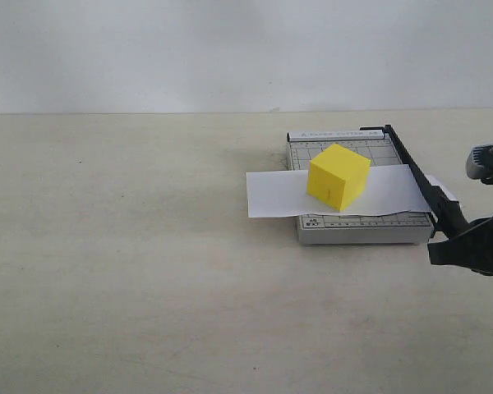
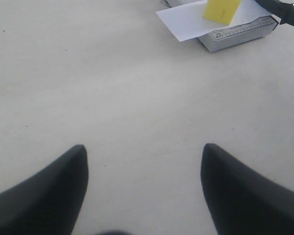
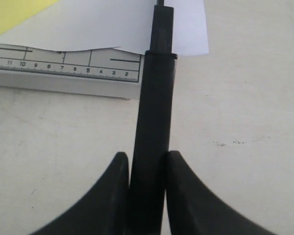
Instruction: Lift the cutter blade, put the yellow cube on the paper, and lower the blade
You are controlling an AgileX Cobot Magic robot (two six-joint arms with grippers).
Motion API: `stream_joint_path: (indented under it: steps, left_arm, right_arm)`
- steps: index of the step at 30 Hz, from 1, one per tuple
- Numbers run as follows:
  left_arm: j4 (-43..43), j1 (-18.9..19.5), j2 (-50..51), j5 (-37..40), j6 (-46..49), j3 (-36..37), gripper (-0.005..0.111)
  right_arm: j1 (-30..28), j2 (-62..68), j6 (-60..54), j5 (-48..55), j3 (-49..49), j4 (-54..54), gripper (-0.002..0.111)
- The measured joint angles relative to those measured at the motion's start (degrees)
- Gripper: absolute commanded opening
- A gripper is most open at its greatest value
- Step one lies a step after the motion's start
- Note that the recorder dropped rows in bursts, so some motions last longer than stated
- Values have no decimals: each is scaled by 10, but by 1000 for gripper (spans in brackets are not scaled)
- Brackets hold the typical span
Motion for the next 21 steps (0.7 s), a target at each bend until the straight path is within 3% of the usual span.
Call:
stream_joint_path:
  steps: [10,21]
  left_arm:
    - [0,0,0,0,0,0,63]
    - [0,0,0,0,0,0,63]
  right_arm:
    - [0,0,0,0,2,3,7]
    - [10,16,-10,161,-92,-4,7]
